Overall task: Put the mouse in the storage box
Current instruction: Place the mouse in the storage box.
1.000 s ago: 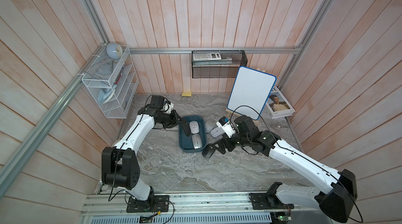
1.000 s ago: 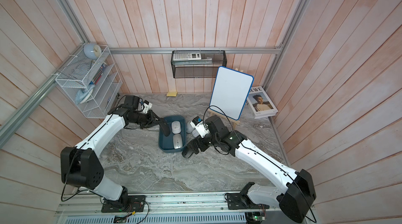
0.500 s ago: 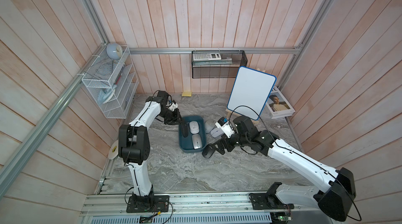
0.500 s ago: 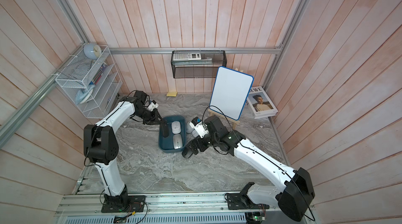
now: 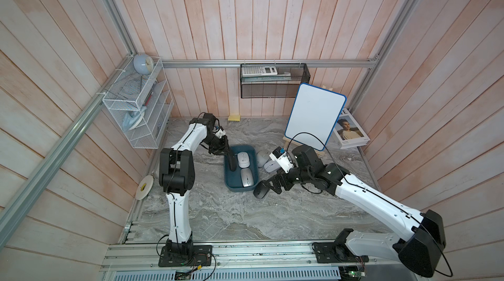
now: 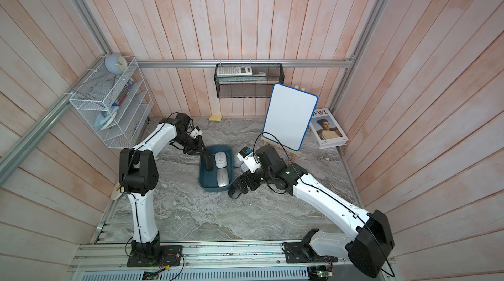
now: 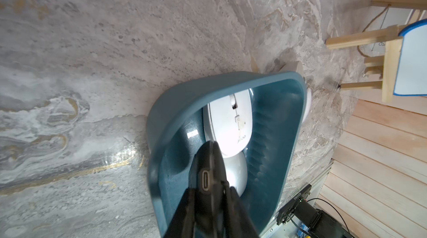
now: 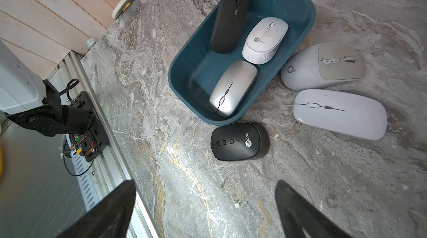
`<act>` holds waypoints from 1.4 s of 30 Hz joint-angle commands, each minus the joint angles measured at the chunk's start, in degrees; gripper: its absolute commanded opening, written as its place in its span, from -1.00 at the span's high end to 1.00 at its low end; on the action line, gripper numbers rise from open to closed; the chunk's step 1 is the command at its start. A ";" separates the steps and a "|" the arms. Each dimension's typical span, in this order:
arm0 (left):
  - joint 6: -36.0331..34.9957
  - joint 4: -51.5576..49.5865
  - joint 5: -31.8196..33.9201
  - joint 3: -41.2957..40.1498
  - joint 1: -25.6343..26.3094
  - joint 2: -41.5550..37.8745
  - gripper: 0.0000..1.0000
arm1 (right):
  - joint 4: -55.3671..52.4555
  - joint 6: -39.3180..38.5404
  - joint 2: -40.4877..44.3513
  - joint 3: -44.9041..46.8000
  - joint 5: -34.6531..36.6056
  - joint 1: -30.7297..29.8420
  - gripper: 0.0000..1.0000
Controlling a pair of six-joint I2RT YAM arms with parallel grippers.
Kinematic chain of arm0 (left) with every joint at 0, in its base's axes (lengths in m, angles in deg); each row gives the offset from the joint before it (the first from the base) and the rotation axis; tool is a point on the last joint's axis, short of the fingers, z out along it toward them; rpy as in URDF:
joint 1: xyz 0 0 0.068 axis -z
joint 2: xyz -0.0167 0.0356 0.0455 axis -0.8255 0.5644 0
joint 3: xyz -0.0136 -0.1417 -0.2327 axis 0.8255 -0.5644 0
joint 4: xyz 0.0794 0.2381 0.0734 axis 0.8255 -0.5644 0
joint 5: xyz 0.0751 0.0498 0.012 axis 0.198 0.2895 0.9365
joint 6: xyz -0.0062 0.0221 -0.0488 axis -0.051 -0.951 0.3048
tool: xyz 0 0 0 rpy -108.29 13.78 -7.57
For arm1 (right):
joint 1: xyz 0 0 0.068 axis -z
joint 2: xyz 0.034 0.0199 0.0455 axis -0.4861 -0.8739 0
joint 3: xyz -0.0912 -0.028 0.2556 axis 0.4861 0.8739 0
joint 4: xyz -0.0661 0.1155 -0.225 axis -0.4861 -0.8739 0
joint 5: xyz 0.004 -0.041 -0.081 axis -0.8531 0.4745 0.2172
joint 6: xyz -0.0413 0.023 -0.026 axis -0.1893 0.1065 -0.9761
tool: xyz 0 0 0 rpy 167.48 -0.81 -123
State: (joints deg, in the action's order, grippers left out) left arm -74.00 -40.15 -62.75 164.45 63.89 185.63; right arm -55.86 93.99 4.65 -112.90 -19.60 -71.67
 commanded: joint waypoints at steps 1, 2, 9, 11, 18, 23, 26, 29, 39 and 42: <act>-0.08 -1.69 -0.43 2.88 0.47 2.08 1.00 | 0.94 0.80 -0.78 0.21 -1.52 0.21 -0.96; -0.06 -1.94 -0.26 3.72 0.45 2.55 1.00 | 0.80 0.80 -0.76 0.21 -1.44 0.21 -0.96; -0.64 -4.02 -0.63 7.27 0.72 5.31 1.00 | 0.57 0.54 -0.17 0.38 -1.10 0.22 -0.96; -0.76 -4.18 -0.10 7.54 0.71 6.04 1.00 | 0.71 0.54 -0.24 0.52 -1.33 0.22 -0.96; -0.86 -4.70 0.83 8.62 1.07 6.97 0.46 | 1.19 1.07 -0.48 1.18 -1.79 0.14 -0.96; -1.10 -5.15 2.03 9.09 1.15 7.06 0.06 | 1.29 1.20 -0.95 1.09 -2.00 0.14 -0.96; -1.20 -5.51 3.82 9.25 1.16 7.18 -0.07 | 1.41 1.33 -1.13 1.18 -2.13 0.14 -0.96; -1.16 -5.75 5.37 9.51 1.20 6.87 -0.13 | 1.40 1.37 -1.35 1.18 -2.31 0.14 -0.96; 1.96 -3.46 6.48 10.77 1.63 -1.60 -0.14 | 0.22 1.55 -3.17 0.27 3.58 0.23 -0.96; 4.37 -1.59 5.89 10.76 1.77 -5.78 -0.15 | -1.52 2.92 -4.31 -0.98 8.85 0.47 -0.96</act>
State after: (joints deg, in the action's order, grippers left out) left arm -72.19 -44.15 -57.15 172.93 65.20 185.96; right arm -55.27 95.44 1.42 -112.50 -16.45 -71.63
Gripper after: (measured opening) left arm 0.572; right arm 0.978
